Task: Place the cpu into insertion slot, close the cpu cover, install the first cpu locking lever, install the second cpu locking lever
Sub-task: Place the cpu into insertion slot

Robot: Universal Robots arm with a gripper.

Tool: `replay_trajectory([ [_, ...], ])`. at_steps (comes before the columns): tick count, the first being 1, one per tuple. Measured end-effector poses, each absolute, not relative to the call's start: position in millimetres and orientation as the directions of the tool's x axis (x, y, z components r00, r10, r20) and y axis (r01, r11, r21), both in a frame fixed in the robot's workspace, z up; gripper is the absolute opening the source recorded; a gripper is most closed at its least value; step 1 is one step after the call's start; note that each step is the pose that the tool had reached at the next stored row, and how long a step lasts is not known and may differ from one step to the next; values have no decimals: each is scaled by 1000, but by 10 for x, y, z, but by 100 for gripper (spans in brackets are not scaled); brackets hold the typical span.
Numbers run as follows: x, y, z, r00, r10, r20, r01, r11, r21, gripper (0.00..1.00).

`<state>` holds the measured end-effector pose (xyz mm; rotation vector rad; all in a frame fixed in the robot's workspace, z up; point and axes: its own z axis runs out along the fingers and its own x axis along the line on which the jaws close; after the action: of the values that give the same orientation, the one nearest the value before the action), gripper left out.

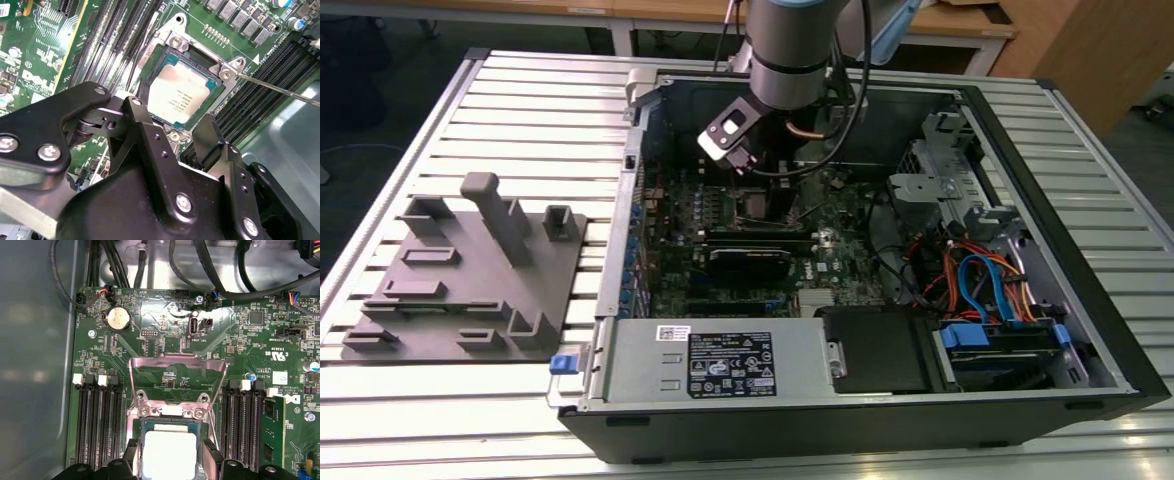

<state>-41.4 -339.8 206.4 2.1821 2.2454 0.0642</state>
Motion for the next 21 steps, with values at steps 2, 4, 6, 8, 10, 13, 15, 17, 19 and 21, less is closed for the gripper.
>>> replay_trajectory([
  [2, -414, -3398, 2068, -29, 999, 21, 999, 28, 36, 61],
  [4, -414, -3399, 2072, -29, 999, 21, 999, 28, 36, 61],
  [6, -414, -3398, 2072, -29, 999, 21, 999, 28, 36, 61],
  [8, -414, -3399, 2073, -29, 999, 21, 999, 28, 36, 61],
  [10, -414, -3399, 2073, -29, 999, 21, 999, 28, 36, 60],
  [13, -414, -3399, 2074, -29, 999, 21, 999, 28, 36, 47],
  [15, -414, -3399, 2074, -29, 999, 21, 999, 28, 36, 35],
  [17, -414, -3399, 2074, -29, 999, 21, 999, 28, 36, 29],
  [19, -414, -3399, 2074, -29, 999, 21, 999, 28, 36, 24],
  [21, -414, -3399, 2074, -29, 999, 21, 999, 28, 36, 12],
])
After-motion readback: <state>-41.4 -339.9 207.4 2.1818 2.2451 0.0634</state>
